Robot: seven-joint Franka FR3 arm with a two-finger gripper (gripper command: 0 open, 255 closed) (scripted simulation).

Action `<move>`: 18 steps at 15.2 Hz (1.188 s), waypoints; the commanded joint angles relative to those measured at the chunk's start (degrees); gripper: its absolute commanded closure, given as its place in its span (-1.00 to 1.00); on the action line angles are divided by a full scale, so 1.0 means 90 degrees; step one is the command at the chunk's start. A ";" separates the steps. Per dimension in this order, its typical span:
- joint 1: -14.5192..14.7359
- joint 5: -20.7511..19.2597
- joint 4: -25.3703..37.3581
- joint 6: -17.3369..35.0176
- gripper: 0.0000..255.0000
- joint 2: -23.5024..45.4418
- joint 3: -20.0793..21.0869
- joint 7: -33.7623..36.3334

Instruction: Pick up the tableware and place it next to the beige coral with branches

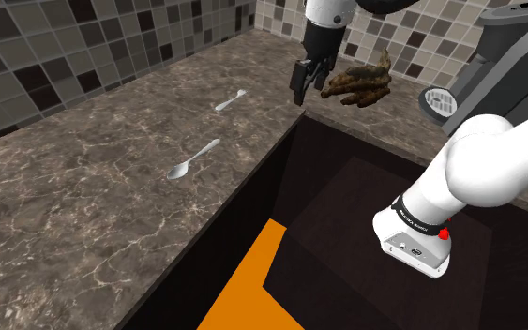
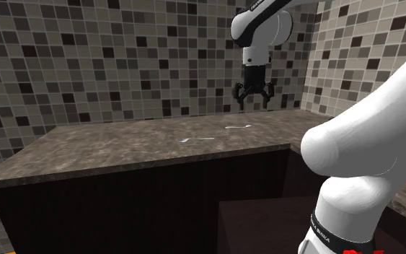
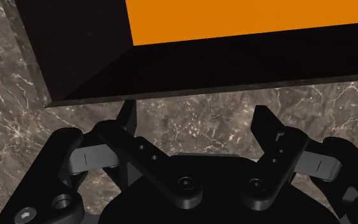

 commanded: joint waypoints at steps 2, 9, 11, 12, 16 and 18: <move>0.0086 0.0043 0.0072 0.0539 -1.00 0.0483 0.0266 0.0253; 0.0226 -0.0163 0.0639 0.1582 -1.00 0.1840 0.0932 0.1021; 0.0258 -0.0324 0.0870 0.1829 -1.00 0.2263 0.1105 0.1280; 0.0277 -0.0424 0.0997 0.1942 -1.00 0.2481 0.1185 0.1417; 0.0390 -0.0937 0.1585 0.2307 -1.00 0.3380 0.1447 0.2008; 0.0486 -0.1248 0.1928 0.2433 -1.00 0.3844 0.1529 0.2317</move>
